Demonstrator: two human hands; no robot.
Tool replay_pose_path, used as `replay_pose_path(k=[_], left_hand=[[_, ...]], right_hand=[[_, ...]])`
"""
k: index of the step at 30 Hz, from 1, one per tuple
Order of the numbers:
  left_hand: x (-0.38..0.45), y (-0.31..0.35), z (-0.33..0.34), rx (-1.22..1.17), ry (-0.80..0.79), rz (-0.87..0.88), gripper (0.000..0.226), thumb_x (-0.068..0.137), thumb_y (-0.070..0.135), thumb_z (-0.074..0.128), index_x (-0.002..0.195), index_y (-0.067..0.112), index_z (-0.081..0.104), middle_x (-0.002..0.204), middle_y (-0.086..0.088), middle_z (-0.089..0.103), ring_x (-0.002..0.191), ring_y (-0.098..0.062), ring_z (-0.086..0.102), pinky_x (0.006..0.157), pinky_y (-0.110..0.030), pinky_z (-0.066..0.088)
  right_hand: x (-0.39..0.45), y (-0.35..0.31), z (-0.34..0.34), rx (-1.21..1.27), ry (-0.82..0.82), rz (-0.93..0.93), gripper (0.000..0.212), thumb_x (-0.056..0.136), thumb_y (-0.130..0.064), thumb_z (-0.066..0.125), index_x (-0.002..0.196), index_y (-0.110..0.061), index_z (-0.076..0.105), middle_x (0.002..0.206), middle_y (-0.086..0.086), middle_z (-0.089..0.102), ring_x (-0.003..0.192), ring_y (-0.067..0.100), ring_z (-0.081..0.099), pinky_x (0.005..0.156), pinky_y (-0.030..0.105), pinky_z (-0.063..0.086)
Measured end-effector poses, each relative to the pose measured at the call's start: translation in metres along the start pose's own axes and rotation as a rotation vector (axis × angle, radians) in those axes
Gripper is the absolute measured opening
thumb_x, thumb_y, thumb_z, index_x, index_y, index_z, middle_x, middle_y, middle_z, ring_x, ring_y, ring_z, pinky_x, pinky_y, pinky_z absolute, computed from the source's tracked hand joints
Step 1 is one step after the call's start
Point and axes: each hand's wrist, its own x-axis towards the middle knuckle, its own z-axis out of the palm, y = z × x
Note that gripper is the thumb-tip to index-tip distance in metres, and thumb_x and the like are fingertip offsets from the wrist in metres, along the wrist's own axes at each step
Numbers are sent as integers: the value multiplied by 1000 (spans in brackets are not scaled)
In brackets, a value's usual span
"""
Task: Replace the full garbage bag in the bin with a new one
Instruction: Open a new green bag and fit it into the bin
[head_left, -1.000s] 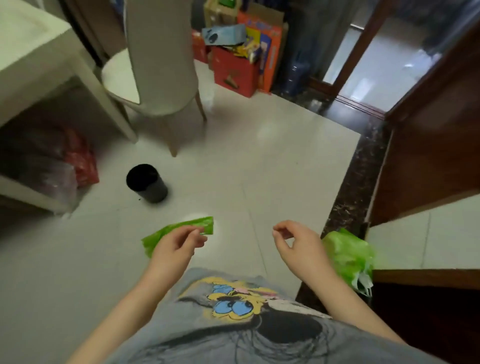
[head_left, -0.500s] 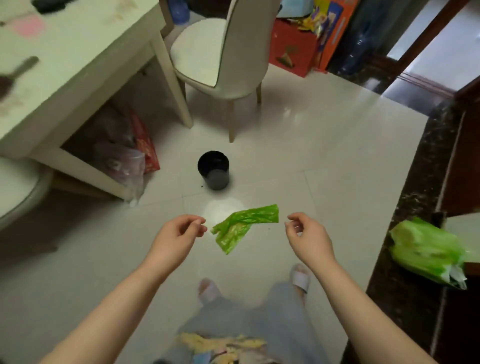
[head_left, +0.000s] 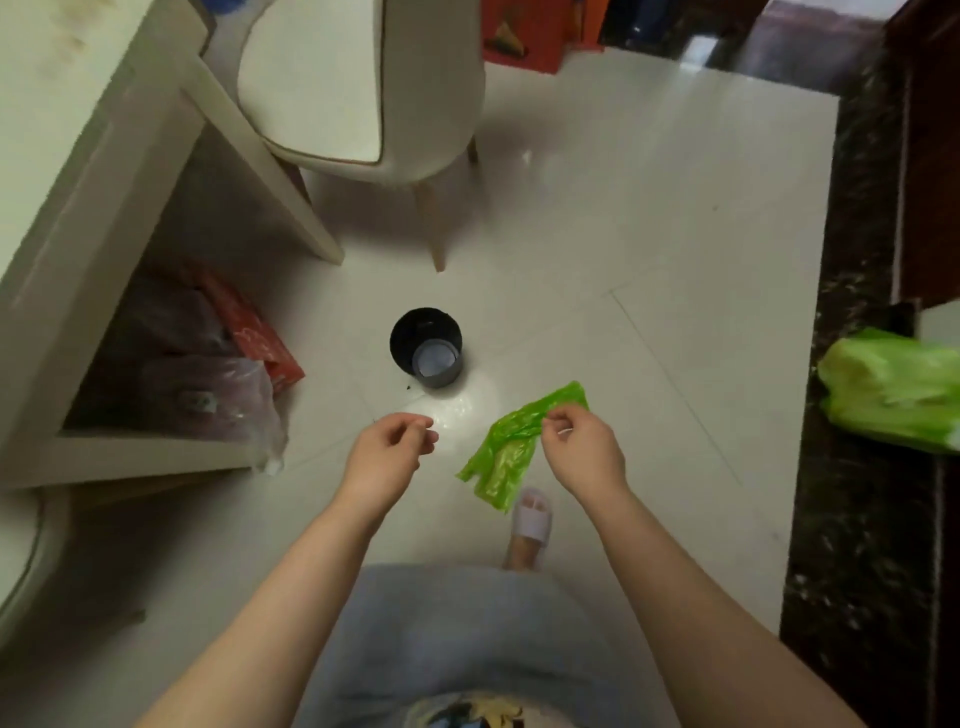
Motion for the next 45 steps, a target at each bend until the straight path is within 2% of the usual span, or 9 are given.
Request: replay_pose_path(k=[5,9,13,18,23,32,36,42,45], left_hand=[[69,3,-18,113,-129,-2,20,94,13,44,98,11,63,90,-7,68,88,-20,64,78,-32,48],[147,-16,-29,295,-306,15,19,93,12,46,98,10,64,89,-7,69,92,-24,65,88,-36,49],[234,-43,-23,555,-425,130,26,91,19,51,113,13,63,108,-5,68,96,-18,61,89,-27,46],[306,-87,17,665,-495,168,38,91,22,50,129,16,52,124,-7,61,97,-15,58,83,-22,41],[348,-158,74,698,-532,134,48,89,27,54,136,21,45,132,-7,56,113,-20,59,90,-27,44],[415,-294,171,743,-518,163,50,87,31,57,134,19,45,132,-8,57,116,-22,57,95,-33,46],[456,-349,224,792,-554,271,48,84,29,61,129,17,50,125,-9,59,112,-25,59,85,-29,46],[507,-380,293,929,-441,505,62,79,35,63,134,20,40,126,-10,48,118,-29,48,91,-41,45],[517,-379,307,950,-418,513,65,79,29,62,137,19,34,124,-13,47,115,-32,50,84,-40,46]], right_hand=[[22,-11,47,38,27,157,22,86,-29,54,103,-19,65,104,3,71,100,25,65,81,30,49],[47,-9,107,99,90,352,20,87,-32,54,100,-20,64,104,6,70,99,27,64,81,33,50],[81,10,176,151,147,528,23,88,-29,54,103,-15,65,108,12,70,100,30,64,82,35,51],[123,53,248,215,162,677,24,88,-25,51,103,-12,64,111,14,68,104,31,62,85,35,50],[168,118,297,231,108,695,31,87,-23,53,114,-9,60,119,15,64,110,31,59,87,34,46],[246,259,376,171,56,644,42,87,-31,53,126,-15,54,129,11,58,116,28,56,91,34,45],[295,311,414,191,200,619,38,89,-30,53,121,-10,57,124,14,61,112,29,58,88,33,46],[356,339,448,245,515,553,49,84,-32,62,125,-8,50,119,17,53,108,31,55,87,36,45],[371,339,445,380,496,591,37,81,-22,65,113,-6,53,110,18,60,102,33,58,79,32,44]])
